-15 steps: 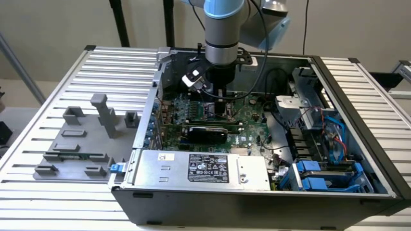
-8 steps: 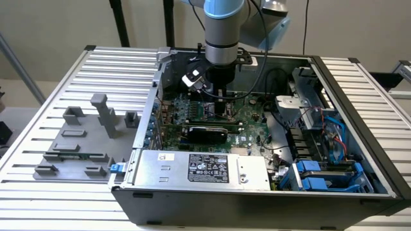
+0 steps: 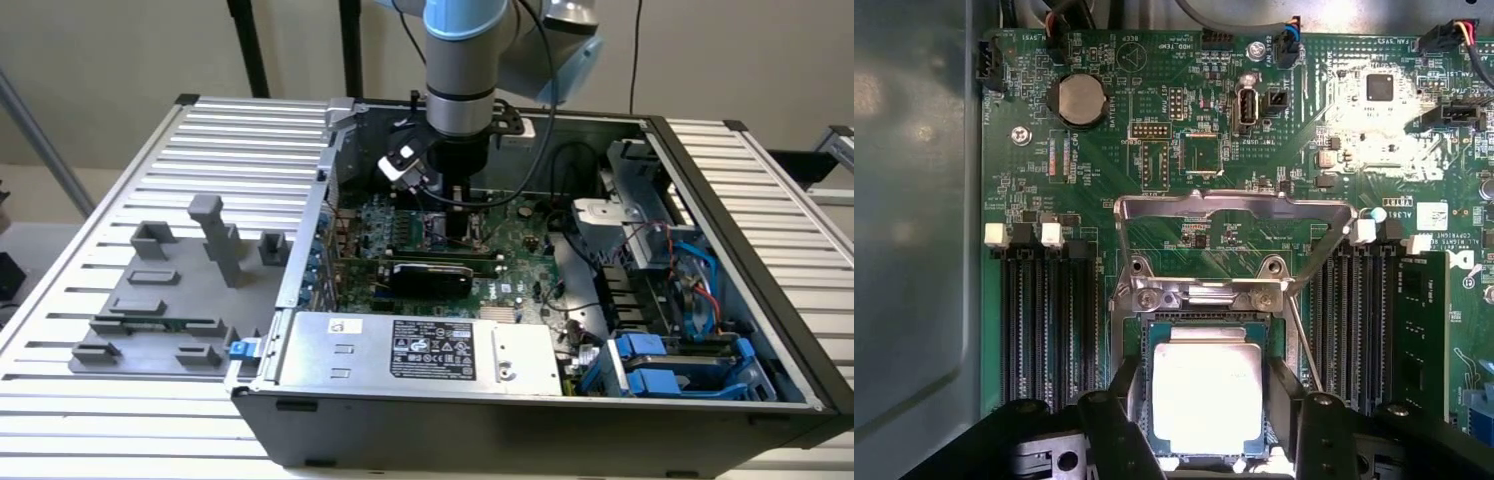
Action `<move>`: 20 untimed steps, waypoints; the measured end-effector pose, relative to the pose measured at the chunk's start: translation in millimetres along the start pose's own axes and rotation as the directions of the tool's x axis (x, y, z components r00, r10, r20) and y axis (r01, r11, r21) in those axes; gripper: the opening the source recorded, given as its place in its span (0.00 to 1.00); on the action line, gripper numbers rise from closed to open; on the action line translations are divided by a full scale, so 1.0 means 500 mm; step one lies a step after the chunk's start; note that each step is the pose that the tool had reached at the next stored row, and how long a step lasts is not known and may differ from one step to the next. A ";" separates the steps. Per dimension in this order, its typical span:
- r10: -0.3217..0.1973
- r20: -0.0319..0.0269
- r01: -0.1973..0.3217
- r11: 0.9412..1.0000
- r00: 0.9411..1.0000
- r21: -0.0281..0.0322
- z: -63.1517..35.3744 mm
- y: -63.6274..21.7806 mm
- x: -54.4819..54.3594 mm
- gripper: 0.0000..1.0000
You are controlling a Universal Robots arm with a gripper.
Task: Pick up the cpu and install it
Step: 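Place the cpu into insertion slot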
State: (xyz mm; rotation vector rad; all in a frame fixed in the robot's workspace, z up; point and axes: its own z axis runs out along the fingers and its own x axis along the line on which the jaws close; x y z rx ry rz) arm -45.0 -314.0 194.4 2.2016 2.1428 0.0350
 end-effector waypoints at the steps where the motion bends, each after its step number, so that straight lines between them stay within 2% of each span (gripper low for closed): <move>1: 0.000 0.000 0.000 1.000 1.000 0.000 0.000 0.000 0.000 0.61; 9: 0.000 0.000 0.000 1.000 1.000 0.000 -0.013 0.001 0.000 0.61; 17: 0.000 0.000 0.000 1.000 1.000 0.000 -0.035 0.002 -0.001 0.61; 19: 0.000 0.000 0.000 1.000 1.000 0.000 -0.035 0.002 -0.001 0.52; 20: 0.000 0.000 0.000 1.000 1.000 0.000 -0.035 0.002 -0.001 0.52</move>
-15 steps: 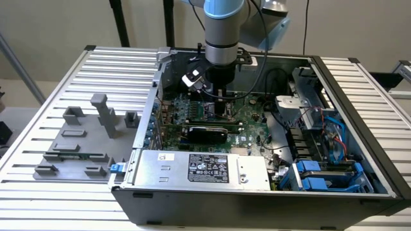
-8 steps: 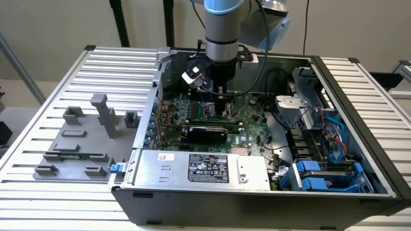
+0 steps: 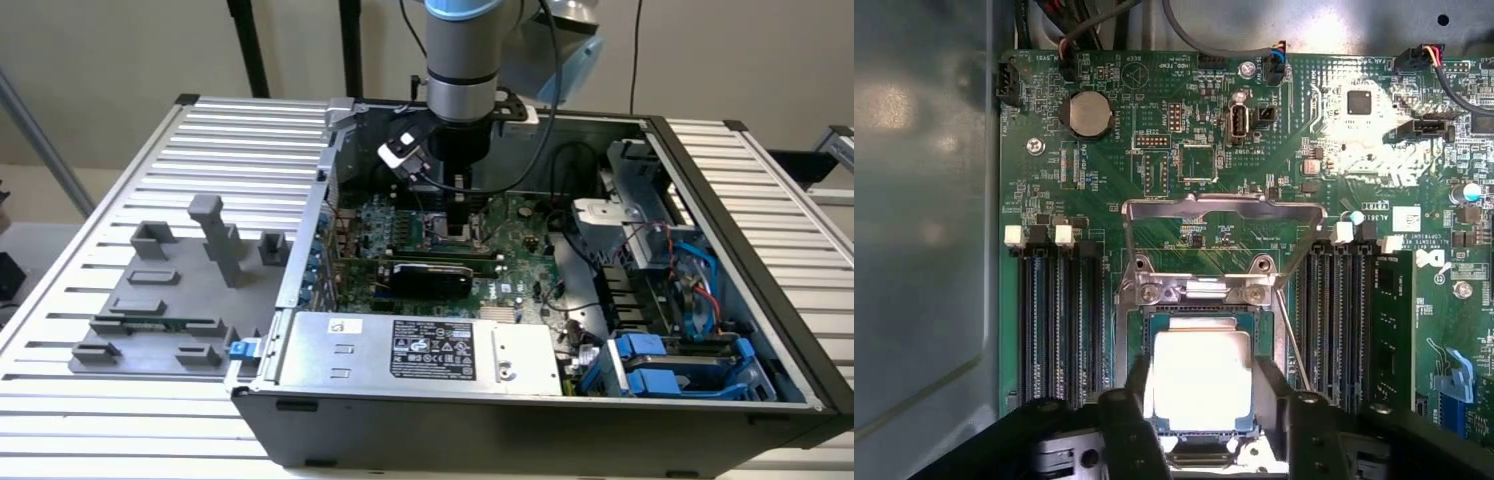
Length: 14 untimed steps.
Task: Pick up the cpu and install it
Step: 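Place the cpu into insertion slot, then close the cpu cover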
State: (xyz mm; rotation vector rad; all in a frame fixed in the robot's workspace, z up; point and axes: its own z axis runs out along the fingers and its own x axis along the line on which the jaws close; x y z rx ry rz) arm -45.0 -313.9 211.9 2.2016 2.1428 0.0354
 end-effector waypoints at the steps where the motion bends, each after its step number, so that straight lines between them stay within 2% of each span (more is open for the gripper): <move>1: 0.000 0.000 0.000 1.000 1.000 0.000 0.000 0.000 0.000 0.46; 2: 0.000 0.000 0.000 1.000 1.000 0.000 0.000 0.000 0.000 0.40; 3: 0.000 0.000 0.000 1.000 1.000 0.000 0.000 0.000 0.000 0.40; 5: 0.000 0.000 0.000 1.000 1.000 0.000 0.000 0.000 0.000 0.28; 6: 0.000 0.000 0.000 1.000 1.000 0.000 0.000 0.000 0.000 0.28; 9: 0.000 0.000 0.000 1.000 1.000 0.000 0.000 0.000 0.000 0.11; 14: 0.000 0.000 0.000 1.000 1.000 0.000 0.000 0.000 0.000 0.11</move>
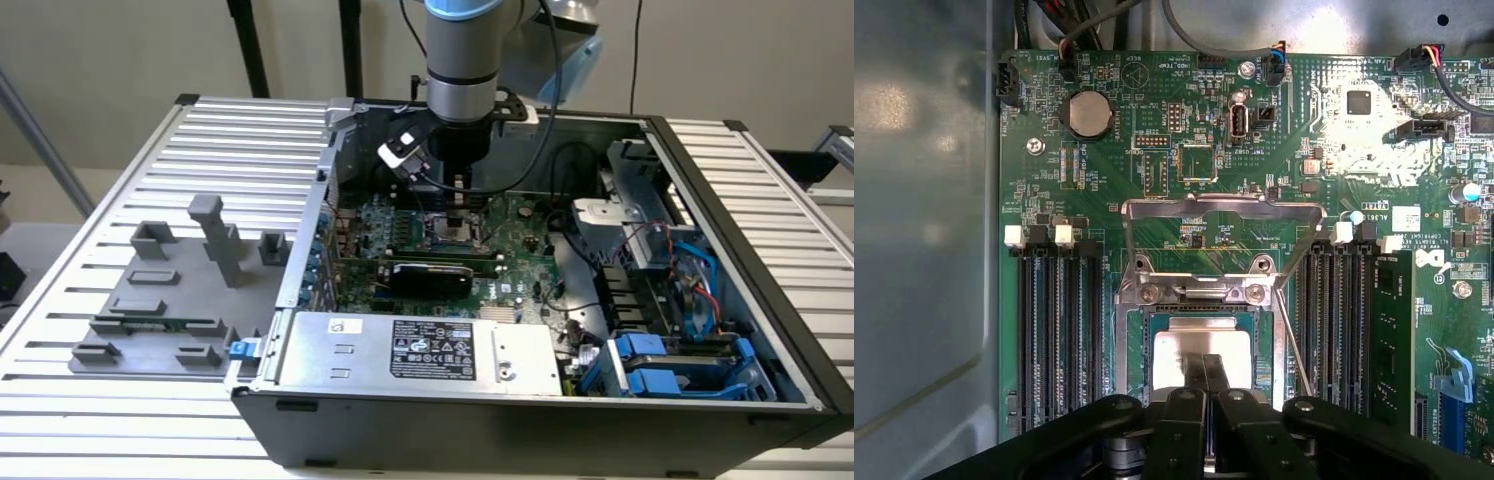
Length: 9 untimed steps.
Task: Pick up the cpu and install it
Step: 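Close the cpu cover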
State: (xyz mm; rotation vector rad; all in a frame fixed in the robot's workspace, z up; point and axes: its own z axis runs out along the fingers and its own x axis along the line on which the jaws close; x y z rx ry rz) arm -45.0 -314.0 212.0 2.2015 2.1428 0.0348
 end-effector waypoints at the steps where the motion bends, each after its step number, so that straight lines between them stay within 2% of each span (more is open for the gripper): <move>1: 0.000 0.000 0.000 1.000 1.000 0.000 0.000 0.000 0.000 0.11; 9: 0.000 0.000 0.000 1.000 1.000 0.000 0.000 0.001 0.000 0.11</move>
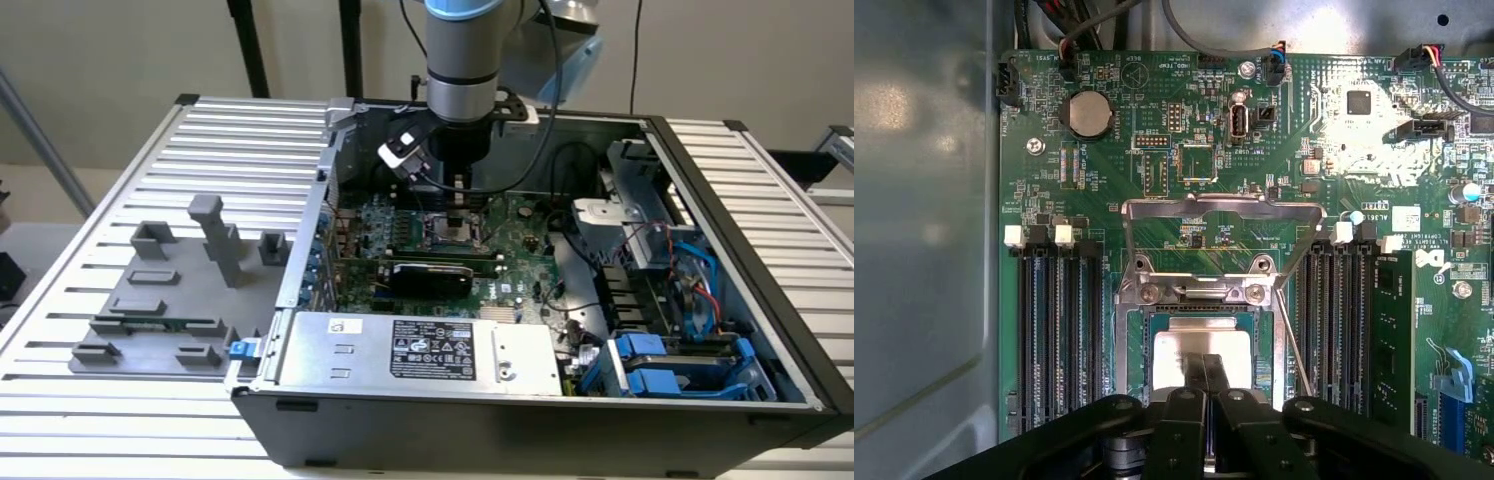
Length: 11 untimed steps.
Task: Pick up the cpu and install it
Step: 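Close the cpu cover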
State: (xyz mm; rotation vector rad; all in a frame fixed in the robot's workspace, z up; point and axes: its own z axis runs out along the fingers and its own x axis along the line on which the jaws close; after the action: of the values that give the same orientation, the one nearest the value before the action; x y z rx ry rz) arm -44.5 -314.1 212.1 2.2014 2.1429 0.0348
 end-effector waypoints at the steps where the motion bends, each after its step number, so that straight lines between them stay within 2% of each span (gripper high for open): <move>1: 0.000 0.000 0.000 1.000 1.000 0.000 -0.001 0.002 -0.001 0.11; 3: 0.000 0.000 0.000 1.000 1.000 0.001 -0.004 0.011 -0.004 0.11; 5: 0.000 0.000 0.000 1.000 1.000 0.006 -0.013 0.022 -0.008 0.11; 11: -0.001 0.001 0.001 1.000 1.000 0.023 -0.065 0.061 -0.021 0.11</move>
State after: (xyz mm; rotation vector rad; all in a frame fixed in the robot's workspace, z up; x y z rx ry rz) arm -16.6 -324.0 246.6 2.2125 2.1544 0.0096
